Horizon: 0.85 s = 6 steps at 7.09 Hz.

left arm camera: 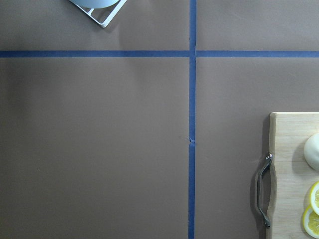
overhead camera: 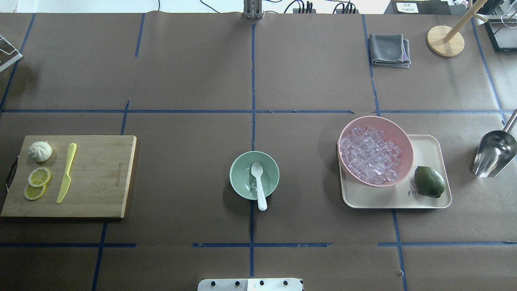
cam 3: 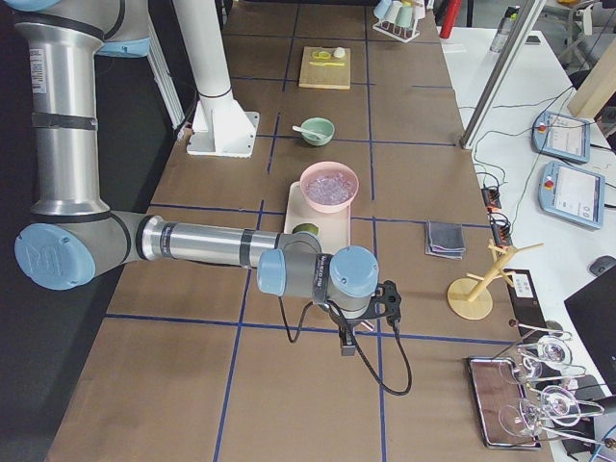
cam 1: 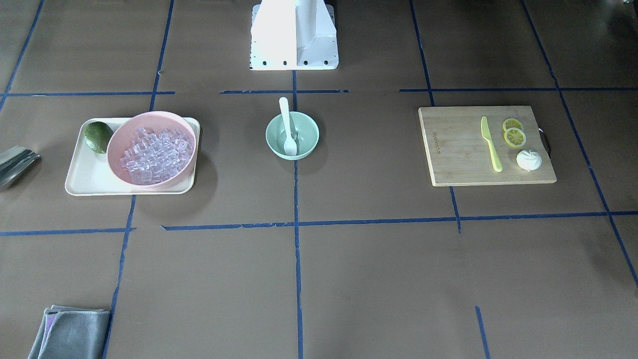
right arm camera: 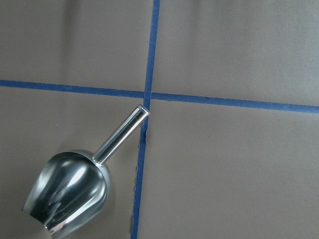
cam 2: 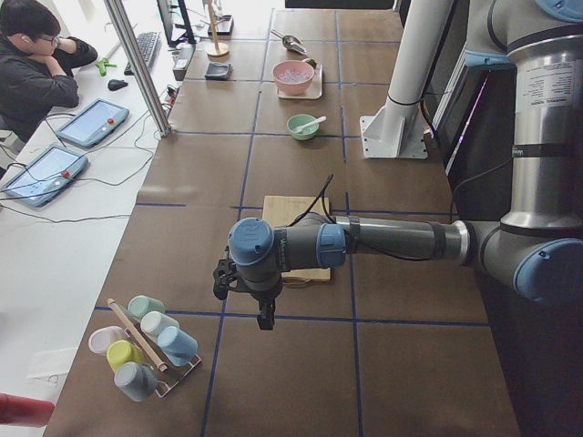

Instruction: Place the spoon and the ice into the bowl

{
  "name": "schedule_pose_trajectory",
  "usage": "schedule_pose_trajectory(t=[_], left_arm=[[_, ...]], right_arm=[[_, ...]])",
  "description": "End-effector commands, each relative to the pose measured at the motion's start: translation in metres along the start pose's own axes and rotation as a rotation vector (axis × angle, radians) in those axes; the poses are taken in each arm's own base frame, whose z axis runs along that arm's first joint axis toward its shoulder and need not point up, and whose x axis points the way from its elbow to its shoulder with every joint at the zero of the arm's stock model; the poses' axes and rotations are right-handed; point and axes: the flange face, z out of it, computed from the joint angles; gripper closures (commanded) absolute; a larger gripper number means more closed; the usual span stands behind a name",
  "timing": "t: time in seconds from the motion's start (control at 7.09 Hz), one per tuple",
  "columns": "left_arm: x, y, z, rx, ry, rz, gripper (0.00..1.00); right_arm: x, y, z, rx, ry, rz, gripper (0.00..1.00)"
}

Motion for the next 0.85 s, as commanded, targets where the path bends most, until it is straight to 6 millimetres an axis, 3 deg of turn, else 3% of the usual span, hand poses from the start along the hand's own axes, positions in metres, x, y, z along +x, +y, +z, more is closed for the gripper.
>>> schedule_pose_trajectory(t=[0.0,0.71], left_arm=[[0.0001,0.0004,-0.0001,0.000,0.000,0.000,0.00],[-0.0003,0.0010,0.0004,0.040,-0.003,0.016,0.00]], right_arm=[[0.0001,-0.0001,-0.0011,0.002,0.000,0.001,0.00],[-0.0007,-0.0011,-0.0022,0.004,0.002,-0.003,0.00]])
